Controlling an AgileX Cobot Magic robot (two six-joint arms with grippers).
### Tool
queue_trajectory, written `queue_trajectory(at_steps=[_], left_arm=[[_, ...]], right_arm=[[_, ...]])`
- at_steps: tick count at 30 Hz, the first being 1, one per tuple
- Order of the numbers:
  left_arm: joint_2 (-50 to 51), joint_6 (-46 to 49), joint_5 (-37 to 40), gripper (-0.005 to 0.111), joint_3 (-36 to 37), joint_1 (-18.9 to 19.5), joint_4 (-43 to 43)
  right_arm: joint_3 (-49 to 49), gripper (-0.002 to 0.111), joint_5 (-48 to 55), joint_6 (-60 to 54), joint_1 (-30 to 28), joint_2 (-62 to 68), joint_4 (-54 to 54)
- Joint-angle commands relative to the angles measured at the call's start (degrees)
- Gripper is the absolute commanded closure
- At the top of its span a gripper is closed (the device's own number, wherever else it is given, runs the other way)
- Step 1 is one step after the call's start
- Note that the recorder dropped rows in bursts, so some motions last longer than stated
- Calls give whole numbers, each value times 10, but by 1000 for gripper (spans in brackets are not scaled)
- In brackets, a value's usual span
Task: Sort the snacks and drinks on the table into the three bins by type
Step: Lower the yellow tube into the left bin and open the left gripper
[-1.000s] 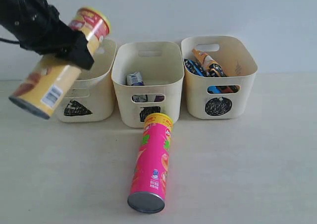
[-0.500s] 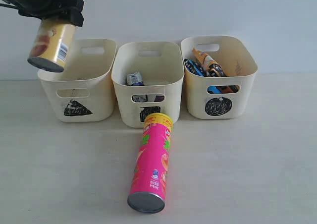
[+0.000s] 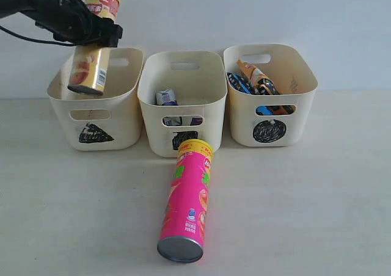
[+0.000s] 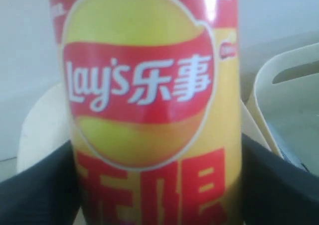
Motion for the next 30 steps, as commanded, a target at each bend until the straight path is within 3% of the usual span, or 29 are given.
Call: queue_trajectory(at_steps=[1,4,12,18,23,26,28,30], left_arm=[[24,-27,-22,101,-14,1,3],[32,-27,-17,89,-15,1,3],[54,-27,1,34,-15,1,3],[53,-27,8,7,-15,1,3],[41,-16,21,7,-15,1,3],[18,21,48,14,-15,1,3],[-3,34,73,28,-15,1,3],[-22,44,102,53,-15,1,3]], right_arm=[[3,108,-4,0,-3,-3,-5],[3,108,-4,0,-3,-3,-5],[3,108,-6,0,-3,-3,-5],[3,108,-4,0,-3,-3,-5],[3,108,-4,0,-3,-3,-5],[3,108,-4,0,-3,-3,-5],[3,108,-4,0,-3,-3,-5],[3,108,-4,0,-3,-3,-5]])
